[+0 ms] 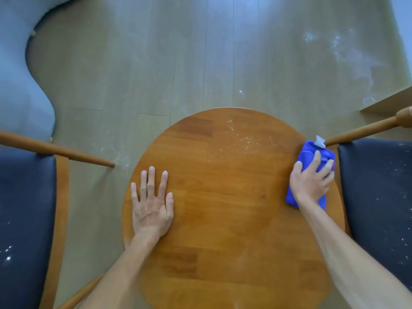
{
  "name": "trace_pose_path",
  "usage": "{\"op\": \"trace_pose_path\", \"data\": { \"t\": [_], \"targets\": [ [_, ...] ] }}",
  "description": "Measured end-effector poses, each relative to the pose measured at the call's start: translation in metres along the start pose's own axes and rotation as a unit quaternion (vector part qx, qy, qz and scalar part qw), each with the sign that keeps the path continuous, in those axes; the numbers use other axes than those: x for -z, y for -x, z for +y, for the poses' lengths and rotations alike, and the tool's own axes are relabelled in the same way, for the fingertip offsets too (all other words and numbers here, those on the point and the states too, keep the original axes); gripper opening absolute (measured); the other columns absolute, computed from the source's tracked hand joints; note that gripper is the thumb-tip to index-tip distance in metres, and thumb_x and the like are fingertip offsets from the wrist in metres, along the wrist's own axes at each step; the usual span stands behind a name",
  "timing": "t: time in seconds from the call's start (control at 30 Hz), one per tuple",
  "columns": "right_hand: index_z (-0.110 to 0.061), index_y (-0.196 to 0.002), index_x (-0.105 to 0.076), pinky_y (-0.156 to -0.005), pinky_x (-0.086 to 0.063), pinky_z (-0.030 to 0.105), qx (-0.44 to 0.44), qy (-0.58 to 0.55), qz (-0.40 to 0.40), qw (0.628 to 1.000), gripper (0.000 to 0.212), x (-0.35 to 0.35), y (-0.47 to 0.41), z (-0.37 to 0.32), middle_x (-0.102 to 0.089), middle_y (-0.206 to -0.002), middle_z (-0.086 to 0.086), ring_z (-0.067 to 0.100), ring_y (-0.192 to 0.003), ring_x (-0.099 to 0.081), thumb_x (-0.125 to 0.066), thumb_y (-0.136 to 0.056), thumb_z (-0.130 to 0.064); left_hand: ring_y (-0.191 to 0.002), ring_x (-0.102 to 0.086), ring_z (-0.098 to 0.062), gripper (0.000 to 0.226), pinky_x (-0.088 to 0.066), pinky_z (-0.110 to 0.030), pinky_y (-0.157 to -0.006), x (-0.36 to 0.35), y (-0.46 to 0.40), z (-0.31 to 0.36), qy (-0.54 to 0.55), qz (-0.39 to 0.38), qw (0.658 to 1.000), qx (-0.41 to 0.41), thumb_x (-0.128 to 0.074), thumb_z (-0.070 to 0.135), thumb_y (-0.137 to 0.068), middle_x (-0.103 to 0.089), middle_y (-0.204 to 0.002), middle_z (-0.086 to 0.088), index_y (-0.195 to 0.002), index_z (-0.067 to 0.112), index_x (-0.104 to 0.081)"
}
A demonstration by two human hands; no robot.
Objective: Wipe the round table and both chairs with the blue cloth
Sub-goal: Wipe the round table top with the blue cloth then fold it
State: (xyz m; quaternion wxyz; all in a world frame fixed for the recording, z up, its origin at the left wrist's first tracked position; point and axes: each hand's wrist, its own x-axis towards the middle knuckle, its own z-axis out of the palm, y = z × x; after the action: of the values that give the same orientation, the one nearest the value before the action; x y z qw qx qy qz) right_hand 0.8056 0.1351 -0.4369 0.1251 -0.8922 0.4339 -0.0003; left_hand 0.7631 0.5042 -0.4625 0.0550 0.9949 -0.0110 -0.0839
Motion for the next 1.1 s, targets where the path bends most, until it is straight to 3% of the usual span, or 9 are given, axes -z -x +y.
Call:
{"op": "trace_pose_path", "data": {
  "t": [0.07, 0.2, 0.4, 0.47, 0.6, 0.73, 0.8, 0.93, 1.1],
  "targets": [
    [-0.014, -0.149, -0.027, -0.108, -0.020, 0.063, -0.014, 0.011, 0.011, 1.000, 0.064, -0.014, 0.013, -0.037, -0.014, -0.156, 0.024, 0.049, -0.140, -0.015, -0.043, -0.093, -0.040, -0.150, -0.003, -0.026, 0.061, -0.002, -0.051, -0.120, -0.001, 0.001, -0.001, -0.001, -0.001, 1.000, -0.002, -0.020, 0.041, -0.096, -0.004, -0.163, -0.008, -0.154, 0.023, -0.016],
    [-0.014, -0.144, -0.040, -0.105, -0.025, 0.065, 0.207, 0.016, 0.000, 0.978, 0.067, -0.053, 0.085, -0.146, -0.028, -0.151, 0.026, 0.050, -0.137, -0.027, -0.037, -0.083, -0.042, -0.150, -0.005, -0.026, 0.061, -0.004, -0.052, -0.119, -0.002, 0.002, -0.002, 0.005, 0.006, 1.000, -0.004, -0.021, 0.040, -0.095, -0.005, -0.162, -0.008, -0.153, 0.022, -0.017],
    [-0.030, -0.137, -0.050, -0.107, -0.031, 0.057, 0.608, 0.005, -0.106, 0.787, 0.054, -0.067, 0.131, -0.182, -0.038, -0.151, 0.008, 0.037, -0.138, -0.033, -0.040, -0.086, -0.041, -0.149, -0.011, -0.026, 0.061, -0.008, -0.052, -0.119, 0.000, 0.001, -0.003, 0.006, 0.011, 1.000, -0.005, -0.025, 0.040, -0.094, -0.013, -0.161, -0.010, -0.152, 0.019, -0.025],
    [-0.033, -0.138, -0.049, -0.103, -0.035, 0.057, 0.554, 0.019, -0.077, 0.828, 0.053, -0.059, 0.087, -0.146, -0.039, -0.151, 0.005, 0.039, -0.135, -0.038, -0.042, -0.088, -0.047, -0.149, -0.008, -0.025, 0.061, -0.005, -0.050, -0.120, 0.002, 0.002, -0.002, 0.007, 0.008, 1.000, -0.007, -0.024, 0.041, -0.094, -0.011, -0.162, -0.009, -0.152, 0.021, -0.022],
    [-0.028, -0.145, -0.038, -0.101, -0.033, 0.060, 0.232, 0.042, 0.011, 0.972, 0.059, -0.024, -0.008, -0.057, -0.031, -0.154, 0.012, 0.043, -0.134, -0.034, -0.036, -0.091, -0.051, -0.150, -0.006, -0.025, 0.061, -0.002, -0.050, -0.120, 0.002, 0.002, -0.001, 0.013, 0.008, 1.000, -0.004, -0.022, 0.041, -0.095, -0.007, -0.162, -0.007, -0.153, 0.022, -0.020],
    [-0.025, -0.150, -0.026, -0.107, -0.023, 0.057, -0.063, -0.040, 0.017, 0.997, 0.060, -0.002, -0.041, -0.031, -0.015, -0.158, 0.014, 0.043, -0.138, -0.021, -0.038, -0.095, -0.046, -0.149, -0.006, -0.026, 0.061, -0.004, -0.052, -0.119, 0.001, 0.001, 0.000, 0.008, 0.009, 1.000, -0.005, -0.023, 0.040, -0.095, -0.007, -0.162, -0.009, -0.153, 0.021, -0.019],
    [-0.021, -0.151, -0.022, -0.108, -0.023, 0.058, -0.076, -0.027, 0.021, 0.997, 0.064, -0.014, -0.027, -0.062, -0.010, -0.159, 0.017, 0.044, -0.141, -0.017, -0.042, -0.095, -0.043, -0.149, -0.006, -0.027, 0.061, -0.004, -0.052, -0.119, 0.001, 0.002, 0.000, 0.006, 0.011, 1.000, -0.007, -0.023, 0.040, -0.095, -0.007, -0.162, -0.010, -0.153, 0.021, -0.019],
    [-0.017, -0.146, -0.038, -0.099, -0.034, 0.061, 0.197, -0.004, 0.018, 0.980, 0.065, -0.055, 0.060, -0.158, -0.030, -0.152, 0.022, 0.048, -0.134, -0.033, -0.041, -0.087, -0.043, -0.149, -0.009, -0.028, 0.061, -0.006, -0.052, -0.119, 0.001, 0.001, -0.001, 0.004, 0.013, 1.000, -0.008, -0.024, 0.039, -0.095, -0.011, -0.161, -0.011, -0.153, 0.020, -0.020],
    [-0.028, -0.142, -0.044, -0.107, -0.032, 0.056, 0.560, 0.005, -0.099, 0.823, 0.056, -0.068, 0.156, -0.187, -0.032, -0.154, 0.011, 0.038, -0.140, -0.030, -0.044, -0.087, -0.040, -0.148, -0.015, -0.028, 0.060, -0.013, -0.054, -0.118, 0.001, 0.001, -0.003, 0.010, 0.016, 1.000, -0.010, -0.027, 0.038, -0.094, -0.019, -0.160, -0.012, -0.150, 0.017, -0.028]
  ]
}}
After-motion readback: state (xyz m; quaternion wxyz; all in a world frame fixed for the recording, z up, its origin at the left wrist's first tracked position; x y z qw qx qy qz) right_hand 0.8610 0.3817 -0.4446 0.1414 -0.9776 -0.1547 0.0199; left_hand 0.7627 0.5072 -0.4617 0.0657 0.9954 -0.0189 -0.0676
